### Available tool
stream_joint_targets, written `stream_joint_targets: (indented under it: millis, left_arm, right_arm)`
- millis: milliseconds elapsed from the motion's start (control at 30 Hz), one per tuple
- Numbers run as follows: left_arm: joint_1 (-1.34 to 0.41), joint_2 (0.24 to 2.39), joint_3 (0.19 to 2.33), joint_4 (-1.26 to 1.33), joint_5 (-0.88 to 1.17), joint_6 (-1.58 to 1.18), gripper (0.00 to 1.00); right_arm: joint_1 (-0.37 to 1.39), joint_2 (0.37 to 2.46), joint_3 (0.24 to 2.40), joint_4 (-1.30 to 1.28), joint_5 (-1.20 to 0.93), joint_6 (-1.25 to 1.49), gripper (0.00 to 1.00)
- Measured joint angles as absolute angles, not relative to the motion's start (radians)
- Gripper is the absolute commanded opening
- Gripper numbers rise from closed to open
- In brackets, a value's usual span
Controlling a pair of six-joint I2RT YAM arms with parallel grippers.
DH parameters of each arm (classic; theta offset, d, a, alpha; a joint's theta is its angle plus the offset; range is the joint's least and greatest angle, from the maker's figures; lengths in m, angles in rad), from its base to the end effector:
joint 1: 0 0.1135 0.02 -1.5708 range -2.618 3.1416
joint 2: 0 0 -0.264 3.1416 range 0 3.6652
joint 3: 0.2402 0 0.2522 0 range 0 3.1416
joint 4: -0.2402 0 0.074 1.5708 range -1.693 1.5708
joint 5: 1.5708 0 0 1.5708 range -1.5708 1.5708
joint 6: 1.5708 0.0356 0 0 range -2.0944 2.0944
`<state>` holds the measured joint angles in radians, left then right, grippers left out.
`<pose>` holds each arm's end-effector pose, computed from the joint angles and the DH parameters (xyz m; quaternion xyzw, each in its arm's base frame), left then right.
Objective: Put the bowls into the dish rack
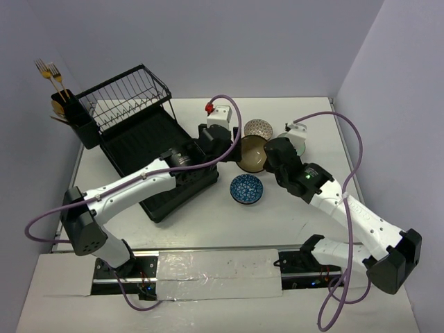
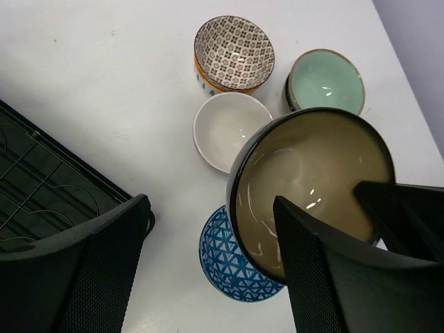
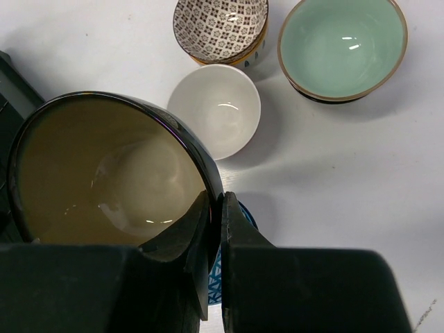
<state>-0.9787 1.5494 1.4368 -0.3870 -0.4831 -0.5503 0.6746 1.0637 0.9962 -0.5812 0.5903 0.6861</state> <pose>0.2130 -0.2871 0.3590 0.0582 0.8419 -0.1945 0.5000 0.1864 0.1237 0.3250 0.1343 0.8561 0.0653 0.4948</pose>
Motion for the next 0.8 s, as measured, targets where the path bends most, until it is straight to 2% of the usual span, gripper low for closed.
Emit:
stream_joint_targets:
  millis: [133, 500, 700, 733, 800]
  left_arm:
    - [-0.979, 1.583, 1.437, -0.387, -0.495, -0.563, 0.71]
    - [-0.979, 1.64, 1.445, -0.39, -0.494, -0.574, 0.44]
    - [-0.979, 1.651, 1.462, -0.393, -0.491, -0.584, 0.22]
    - [-0.981, 1.651, 1.464, -0.394, -0.491, -0.586, 0.15]
    - [-0.982, 1.652, 1.468, -0.4, -0.49, -0.586, 0.07]
  right_arm:
    - [0.685, 1.064, 0.997, -0.582, 0.598, 0.687, 0.0]
    - [0.709, 1.066, 0.997, -0.582, 0.609, 0.69, 0.0]
    - [0.711, 1.073, 0.997, -0.578, 0.609, 0.69, 0.0]
    - [0.711, 1.074, 0.997, -0.577, 0.609, 0.69, 0.0]
    - [0.712, 1.079, 0.999, -0.575, 0.609, 0.69, 0.0]
